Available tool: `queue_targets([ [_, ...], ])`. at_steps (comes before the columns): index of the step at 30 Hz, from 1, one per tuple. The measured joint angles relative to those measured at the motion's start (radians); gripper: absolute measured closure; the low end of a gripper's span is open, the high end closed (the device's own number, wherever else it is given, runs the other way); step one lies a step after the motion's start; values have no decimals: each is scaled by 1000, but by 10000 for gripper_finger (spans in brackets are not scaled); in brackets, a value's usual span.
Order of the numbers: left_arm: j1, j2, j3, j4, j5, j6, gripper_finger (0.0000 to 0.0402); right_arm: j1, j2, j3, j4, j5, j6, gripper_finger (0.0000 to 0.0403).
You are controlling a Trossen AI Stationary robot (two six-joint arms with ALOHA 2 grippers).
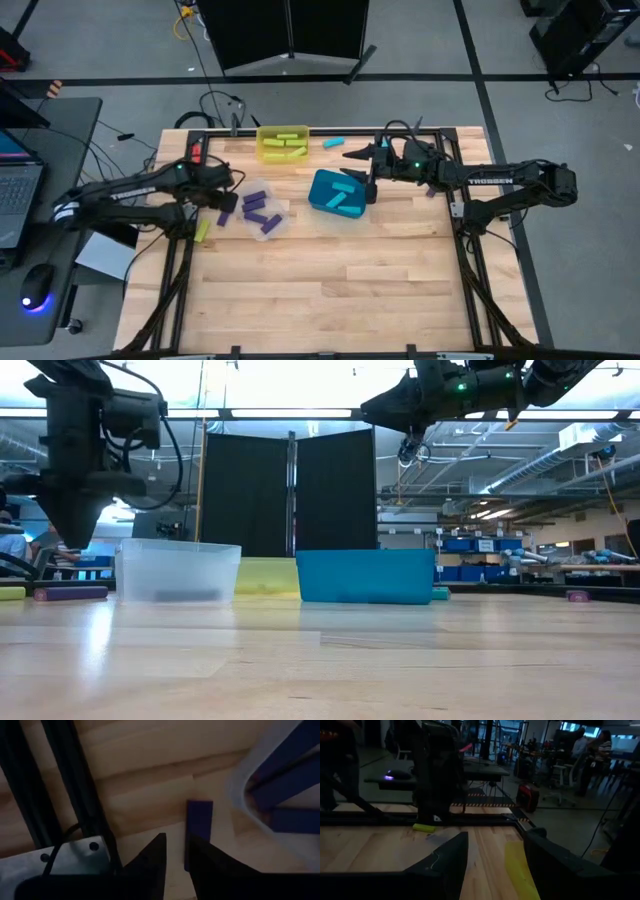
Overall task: Sort blocks
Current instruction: Put the violet block into the transparent bin
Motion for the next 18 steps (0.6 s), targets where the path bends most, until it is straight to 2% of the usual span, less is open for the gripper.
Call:
queue_targets([
  [5, -4, 44, 0, 21, 39, 9, 322, 0, 0, 0, -36, 0, -14, 199],
  [11, -58, 96, -25, 62, 83, 43, 318, 0, 0, 0, -46, 0, -19, 199],
  [18, -147, 105, -26, 55, 66, 145, 318, 0, 0, 0, -46, -1, -20, 199],
])
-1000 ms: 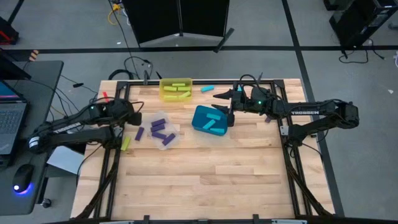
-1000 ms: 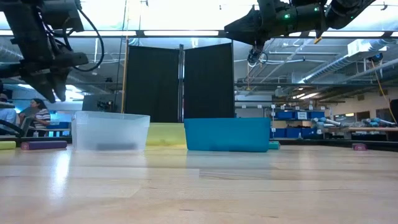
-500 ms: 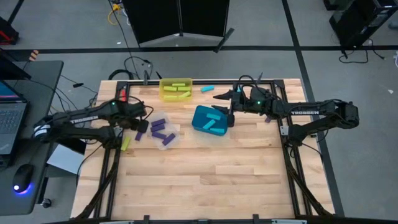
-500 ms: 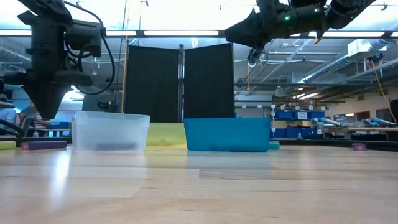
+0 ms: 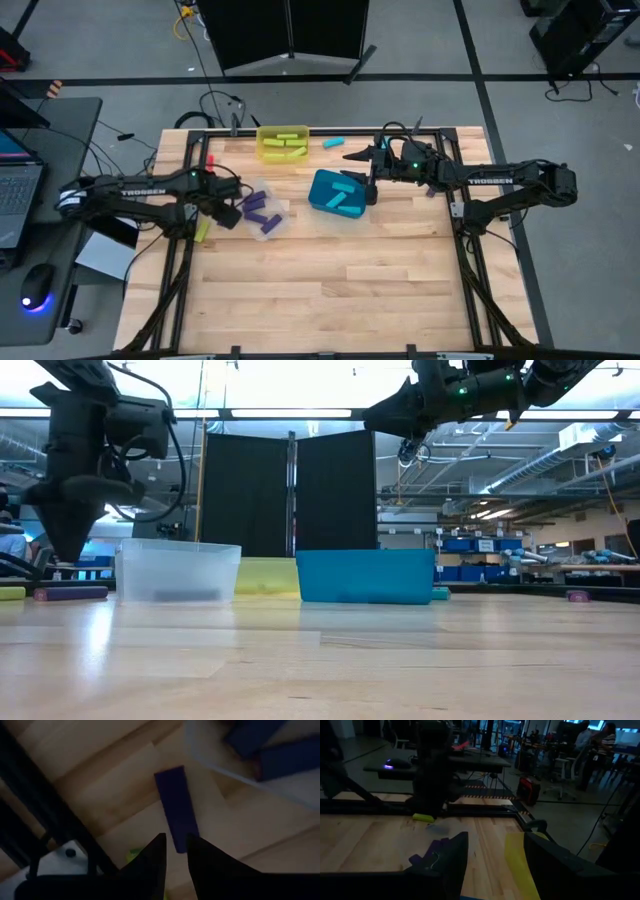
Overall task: Sort blocks
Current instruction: Put the violet block into the transparent bin
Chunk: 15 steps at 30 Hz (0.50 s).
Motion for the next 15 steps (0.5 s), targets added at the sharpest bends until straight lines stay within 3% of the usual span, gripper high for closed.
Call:
queue_targets([
  [8, -30, 18, -1, 10, -24, 104, 308, 0, 0, 0, 13, 0, 1, 199],
  [15, -53, 94, -38, 70, 63, 168, 260, 14, 0, 0, 13, -1, 5, 199],
])
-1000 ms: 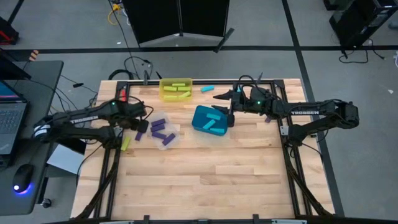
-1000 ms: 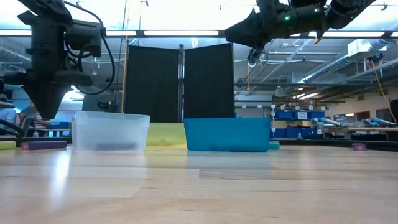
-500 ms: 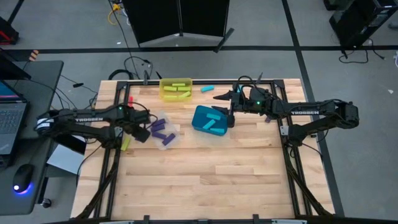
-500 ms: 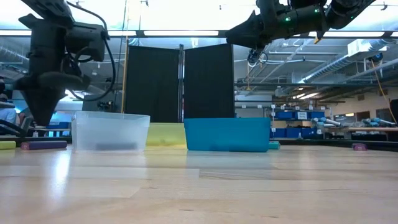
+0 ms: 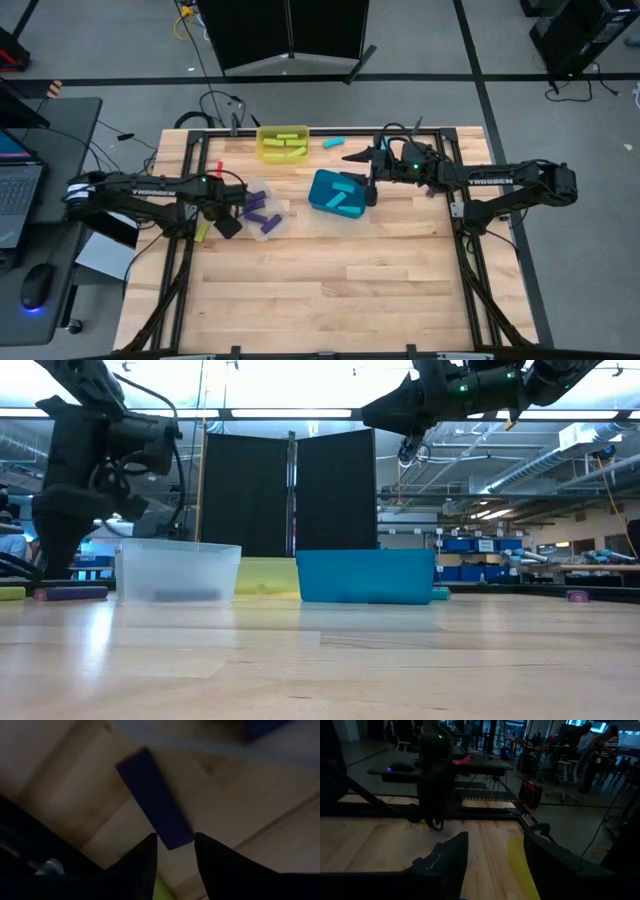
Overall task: Sort blocks
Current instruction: Put the violet block into the transparent bin
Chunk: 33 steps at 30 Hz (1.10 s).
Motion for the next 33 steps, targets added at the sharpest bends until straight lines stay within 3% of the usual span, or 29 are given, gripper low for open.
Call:
queue_targets([
  [11, -18, 42, -20, 77, -43, -39, 205, 20, 0, 0, 0, 0, 10, 199],
  [33, -18, 42, -85, 141, -55, -128, 199, 22, 0, 0, -1, 3, 22, 199],
])
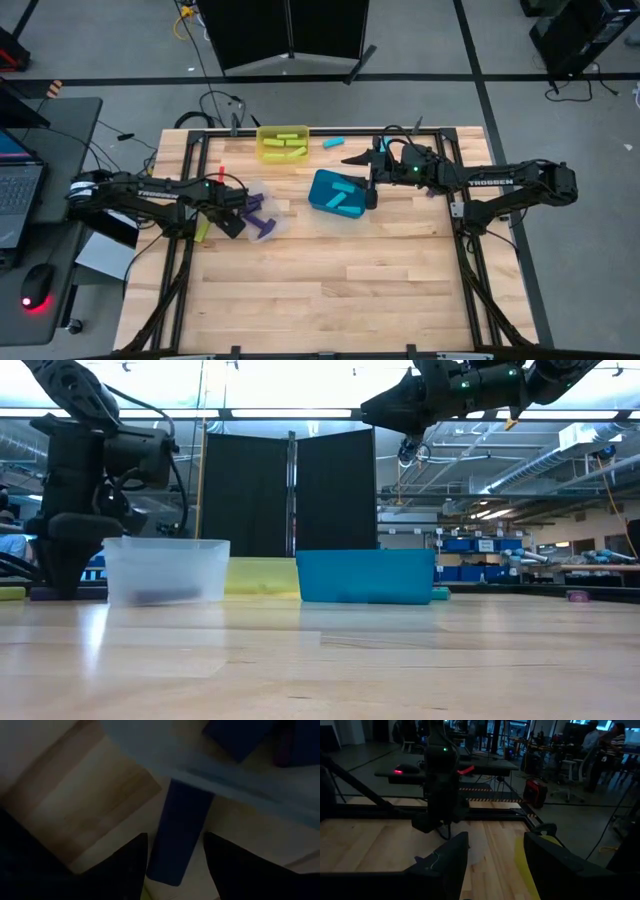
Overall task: Sort blocks
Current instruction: Put the violet block into the transparent bin
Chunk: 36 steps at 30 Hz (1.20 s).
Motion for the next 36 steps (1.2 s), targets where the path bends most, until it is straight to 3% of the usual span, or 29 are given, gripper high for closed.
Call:
queue_targets([
  [5, 0, 0, -2, 2, 4, -5, 215, 0, 0, 0, 0, 0, 0, 199],
  [12, 0, -1, -2, -5, -13, -4, 301, 0, 0, 0, 0, 1, 0, 199],
  [22, 0, 2, 48, -51, -18, 8, 303, 0, 0, 0, 0, 1, 0, 199],
  [36, 0, 0, 290, -383, -34, 59, 303, 0, 0, 0, 4, 2, 0, 199],
])
